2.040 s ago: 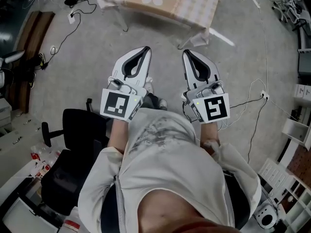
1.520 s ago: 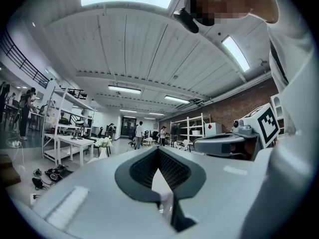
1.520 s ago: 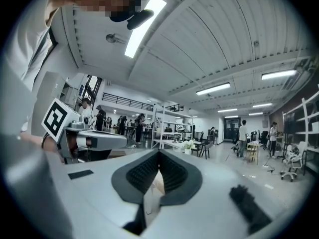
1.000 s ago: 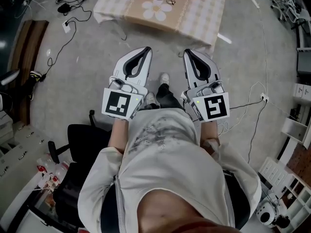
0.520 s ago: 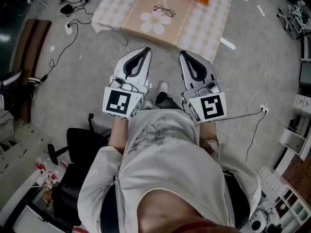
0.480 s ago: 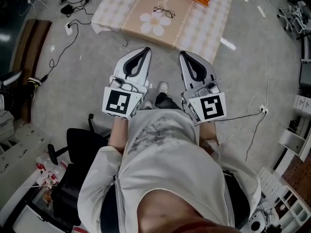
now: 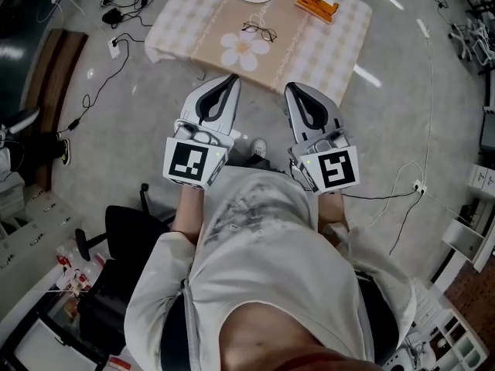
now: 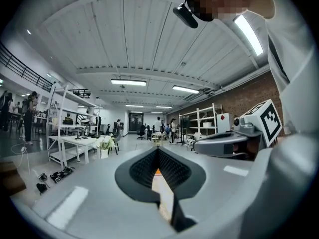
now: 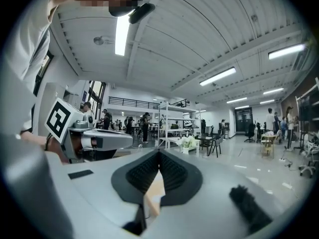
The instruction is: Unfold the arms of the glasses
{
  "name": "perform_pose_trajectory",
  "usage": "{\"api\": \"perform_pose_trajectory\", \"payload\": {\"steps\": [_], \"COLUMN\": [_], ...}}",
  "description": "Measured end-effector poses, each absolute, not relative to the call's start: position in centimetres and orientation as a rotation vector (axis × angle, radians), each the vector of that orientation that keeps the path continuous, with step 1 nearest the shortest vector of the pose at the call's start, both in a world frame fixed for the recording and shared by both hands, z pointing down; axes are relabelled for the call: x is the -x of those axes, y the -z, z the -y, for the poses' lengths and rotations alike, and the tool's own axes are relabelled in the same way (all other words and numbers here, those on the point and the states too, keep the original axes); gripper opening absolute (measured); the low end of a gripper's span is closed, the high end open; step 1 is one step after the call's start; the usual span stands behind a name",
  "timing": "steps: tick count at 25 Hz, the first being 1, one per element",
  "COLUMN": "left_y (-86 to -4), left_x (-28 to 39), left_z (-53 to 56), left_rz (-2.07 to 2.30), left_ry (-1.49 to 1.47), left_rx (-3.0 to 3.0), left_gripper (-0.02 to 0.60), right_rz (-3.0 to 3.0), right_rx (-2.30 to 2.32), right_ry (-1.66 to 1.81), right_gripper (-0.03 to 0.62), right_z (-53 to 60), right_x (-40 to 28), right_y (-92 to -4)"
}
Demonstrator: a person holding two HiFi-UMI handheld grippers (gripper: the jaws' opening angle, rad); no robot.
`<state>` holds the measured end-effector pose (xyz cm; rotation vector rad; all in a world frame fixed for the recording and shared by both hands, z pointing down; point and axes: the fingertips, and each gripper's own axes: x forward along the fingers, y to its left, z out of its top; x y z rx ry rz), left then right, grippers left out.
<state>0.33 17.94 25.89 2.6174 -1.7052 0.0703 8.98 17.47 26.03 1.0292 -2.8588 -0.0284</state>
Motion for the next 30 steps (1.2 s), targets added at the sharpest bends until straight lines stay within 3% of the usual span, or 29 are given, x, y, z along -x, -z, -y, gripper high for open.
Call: {"api": "perform_pose_trajectory", "payload": {"steps": [16, 30], "left_y": [-27.5, -31.6], "left_x": [2.4, 4.2], "left_z": [-10.4, -1.4], "left_rz": [1.649, 1.343], "left_ry": [-0.074, -0.136], "left_rx": [-2.637, -2.743], "left_gripper": [0.009, 0.008], "right_rz": [2.795, 2.629], "right_rx": [-1.064, -1.195], "right_ry": [0.015, -0.104], "right_gripper": [0.017, 0.015], "right_z": [-10.6, -2.2], "right_x": [-6.5, -4.6], "right_y": [-27.9, -33.3]}}
